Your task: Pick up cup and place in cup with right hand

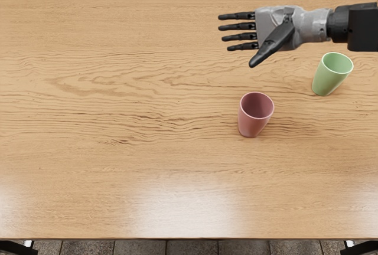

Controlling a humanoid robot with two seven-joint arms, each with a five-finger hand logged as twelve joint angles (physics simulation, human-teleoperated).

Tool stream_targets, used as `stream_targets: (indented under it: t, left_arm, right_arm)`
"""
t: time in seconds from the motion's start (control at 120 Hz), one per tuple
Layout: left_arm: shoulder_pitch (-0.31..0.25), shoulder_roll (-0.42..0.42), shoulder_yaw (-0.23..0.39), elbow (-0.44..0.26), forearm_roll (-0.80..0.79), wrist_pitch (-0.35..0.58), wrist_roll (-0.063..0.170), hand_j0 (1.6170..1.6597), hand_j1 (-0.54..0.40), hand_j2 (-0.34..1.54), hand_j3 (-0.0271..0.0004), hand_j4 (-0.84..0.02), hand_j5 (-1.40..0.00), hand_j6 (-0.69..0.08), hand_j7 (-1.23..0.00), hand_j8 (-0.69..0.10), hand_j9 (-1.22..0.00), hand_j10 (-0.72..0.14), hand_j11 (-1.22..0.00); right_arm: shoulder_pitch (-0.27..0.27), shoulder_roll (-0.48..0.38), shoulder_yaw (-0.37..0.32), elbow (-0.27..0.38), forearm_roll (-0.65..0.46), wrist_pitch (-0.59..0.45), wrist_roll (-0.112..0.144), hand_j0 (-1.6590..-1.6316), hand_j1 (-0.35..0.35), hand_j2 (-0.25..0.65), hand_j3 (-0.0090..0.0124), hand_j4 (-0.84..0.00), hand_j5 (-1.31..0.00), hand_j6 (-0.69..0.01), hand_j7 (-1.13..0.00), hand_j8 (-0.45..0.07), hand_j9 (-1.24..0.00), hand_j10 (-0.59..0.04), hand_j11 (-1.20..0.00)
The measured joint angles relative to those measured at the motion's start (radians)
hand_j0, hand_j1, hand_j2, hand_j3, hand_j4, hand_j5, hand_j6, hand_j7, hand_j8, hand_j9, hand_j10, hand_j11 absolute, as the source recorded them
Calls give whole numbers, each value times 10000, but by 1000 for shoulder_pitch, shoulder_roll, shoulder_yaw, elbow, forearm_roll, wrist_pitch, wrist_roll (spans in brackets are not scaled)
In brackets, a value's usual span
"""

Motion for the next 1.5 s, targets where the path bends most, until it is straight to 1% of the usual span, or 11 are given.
stream_targets:
  t: [0.15,0.233,0.275,0.375,0.45,0.542,0.667,0.817,0.942,1.125,1.5]
  left_arm:
    - [0,0,0,0,0,0,0,16581,3357,23,-1,-113,-145,-114,-145,-114,-145,-113,-145]
    - [0,0,0,0,0,0,0,16581,3358,23,-1,-113,-145,-114,-144,-114,-144,-113,-144]
    - [0,0,0,0,0,0,0,16581,3357,23,-1,-114,-145,-114,-145,-114,-145,-113,-145]
    - [0,0,0,0,0,0,0,16581,3357,23,0,-114,-145,-114,-145,-114,-145,-113,-145]
    - [0,0,0,0,0,0,0,16581,3358,22,0,-113,-145,-114,-144,-114,-144,-113,-144]
    - [0,0,0,0,0,0,0,16581,3359,22,0,-112,-143,-113,-143,-113,-143,-112,-143]
    - [0,0,0,0,0,0,0,16581,3358,22,0,-113,-144,-114,-144,-113,-144,-112,-144]
    - [0,0,0,0,0,0,0,16581,3358,22,0,-114,-145,-114,-144,-114,-144,-113,-144]
    - [0,0,0,0,0,0,0,16581,3359,22,0,-113,-143,-113,-143,-113,-143,-112,-143]
    - [0,0,0,0,0,0,0,16581,3358,22,0,-113,-144,-114,-144,-113,-144,-112,-144]
    - [0,0,0,0,0,0,0,16581,3356,23,-1,-116,-147,-116,-147,-116,-146,-114,-146]
  right_arm:
    - [0,17,2,2,-54,5,1,-16581,-3490,-4,0,0,2,14,0,10,2,8,1]
    - [9,17,9,6,-216,29,10,-16581,-3490,-3,0,0,1,10,0,8,1,6,1]
    - [20,8,12,23,-303,44,26,-16581,-3491,-3,0,-2,1,7,0,5,1,4,1]
    - [46,-43,14,115,-452,52,52,-16581,-3491,-2,0,-6,0,-2,0,-1,0,-1,1]
    - [53,-89,10,220,-542,11,61,-16581,-3491,-1,0,-8,0,-7,0,-5,0,-3,0]
    - [39,-120,0,314,-648,-49,76,-16581,-3491,1,0,-12,-1,-14,0,-11,-1,-7,0]
    - [24,-143,-53,397,-745,-126,112,-16581,-3491,3,0,-18,-2,-24,0,-19,-1,-13,-1]
    - [-17,-159,-82,468,-828,-172,127,-16581,-3491,5,0,-23,-3,-33,0,-25,-2,-18,-1]
    - [-62,-158,-87,487,-879,-198,130,-16581,-3491,7,0,-27,-4,-39,0,-30,-3,-21,-2]
    - [-124,-127,-90,470,-938,-263,130,-16581,-3435,0,0,-78,-69,-92,-64,-83,-67,-72,-66]
    - [-207,-62,-89,420,-1038,-315,131,-16581,-1970,-239,0,-1310,-1666,-1326,-1661,-1315,-1665,-1304,-1664]
